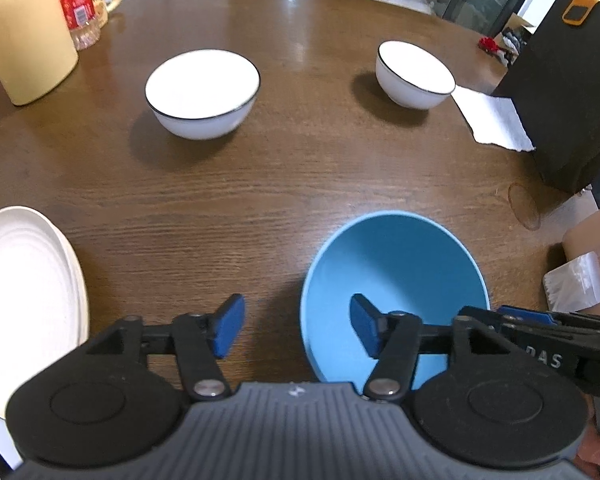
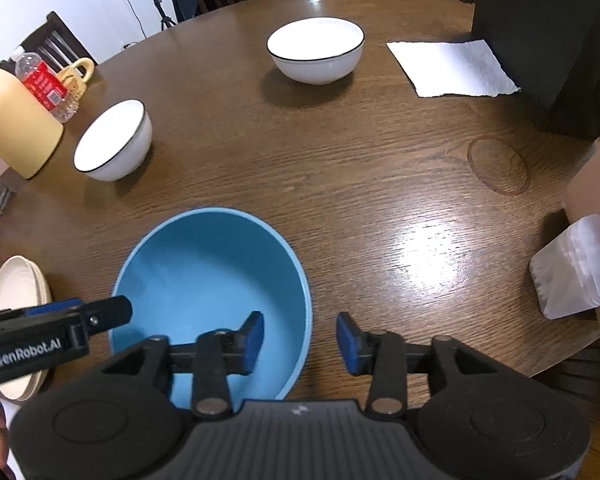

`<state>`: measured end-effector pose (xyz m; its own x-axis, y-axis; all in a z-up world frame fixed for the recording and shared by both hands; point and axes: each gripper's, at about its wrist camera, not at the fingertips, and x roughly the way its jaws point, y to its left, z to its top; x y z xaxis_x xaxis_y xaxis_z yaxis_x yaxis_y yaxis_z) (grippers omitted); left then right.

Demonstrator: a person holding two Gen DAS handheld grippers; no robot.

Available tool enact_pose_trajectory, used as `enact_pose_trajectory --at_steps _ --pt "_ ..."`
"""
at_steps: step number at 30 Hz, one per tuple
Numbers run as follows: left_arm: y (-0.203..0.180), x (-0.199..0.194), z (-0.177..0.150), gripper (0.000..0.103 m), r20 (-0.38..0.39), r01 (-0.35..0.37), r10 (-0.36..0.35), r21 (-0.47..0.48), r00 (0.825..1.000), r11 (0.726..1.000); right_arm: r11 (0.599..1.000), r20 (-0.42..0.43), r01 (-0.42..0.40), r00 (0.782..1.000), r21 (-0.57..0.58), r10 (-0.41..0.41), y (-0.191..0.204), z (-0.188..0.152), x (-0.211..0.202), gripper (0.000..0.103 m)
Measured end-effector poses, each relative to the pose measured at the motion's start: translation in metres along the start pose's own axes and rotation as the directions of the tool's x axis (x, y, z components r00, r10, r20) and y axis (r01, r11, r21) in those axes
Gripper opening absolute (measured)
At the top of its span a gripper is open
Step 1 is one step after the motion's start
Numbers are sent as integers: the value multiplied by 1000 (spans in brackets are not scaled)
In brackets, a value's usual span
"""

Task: Organize plates and bowls
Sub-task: 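Open both grippers to release the blue bowl on the table, then move both grippers back toward the white bowls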

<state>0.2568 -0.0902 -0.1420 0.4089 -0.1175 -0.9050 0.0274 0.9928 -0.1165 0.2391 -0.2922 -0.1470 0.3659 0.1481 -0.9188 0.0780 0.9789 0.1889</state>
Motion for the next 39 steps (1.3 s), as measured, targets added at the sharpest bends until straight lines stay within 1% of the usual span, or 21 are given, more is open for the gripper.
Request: enact_pose_trajectory --at_steps 1,2,3,4,5,6,7,8,9,10,13,18,24,33,39 --pt "1 -3 0 66 5 -3 3 0 1000 1000 1000 4 -5 1000 0 5 -1 -1 -3 47" --pt "3 -6 -1 69 12 -3 3 1 1000 1000 1000 7 -6 1000 0 6 -1 -2 -5 50" --pt "4 -9 -2 74 20 -3 3 2 1000 1000 1000 11 -7 1000 -3 7 -1 -2 -7 57" --pt "5 -13 -4 76 27 -4 4 2 1000 1000 1000 16 -9 1000 -6 9 -1 -3 -10 60" --pt "7 -17 -5 81 38 -3 2 4 999 1000 1000 22 -11 1000 -7 12 -1 -4 -13 67" --pt "9 -21 -7 87 47 0 0 4 999 1000 1000 28 -13 1000 -8 14 -1 -4 -16 77" --pt "10 -24 -8 90 55 0 0 4 999 1000 1000 35 -16 999 -10 16 -1 -5 -19 84" --pt "12 -28 -10 94 65 1 -1 4 998 1000 1000 43 -20 999 -13 21 -1 -6 -22 86" --pt "14 -31 -11 99 75 4 -4 4 997 1000 1000 49 -25 998 -15 26 -1 -7 -25 90" --pt "16 -34 -13 102 83 7 -7 2 997 1000 1000 53 -27 998 -17 27 -1 -7 -27 94" --pt "22 -45 -18 103 114 18 -17 -7 993 1000 999 66 -27 997 -22 28 0 -10 -33 103" --pt "28 -58 -27 103 141 8 -5 -20 990 1000 999 78 -17 997 -43 21 3 -17 -43 103" --pt "35 -71 -37 103 154 5 1 -38 988 999 998 89 -9 996 -67 15 10 -28 -54 103" --pt "35 -86 -48 103 179 -11 18 -44 984 999 994 89 -11 996 -106 21 20 -40 -63 103" --pt "37 -94 -54 103 194 -26 36 -53 980 998 989 115 1 993 -147 16 30 -44 -73 103"
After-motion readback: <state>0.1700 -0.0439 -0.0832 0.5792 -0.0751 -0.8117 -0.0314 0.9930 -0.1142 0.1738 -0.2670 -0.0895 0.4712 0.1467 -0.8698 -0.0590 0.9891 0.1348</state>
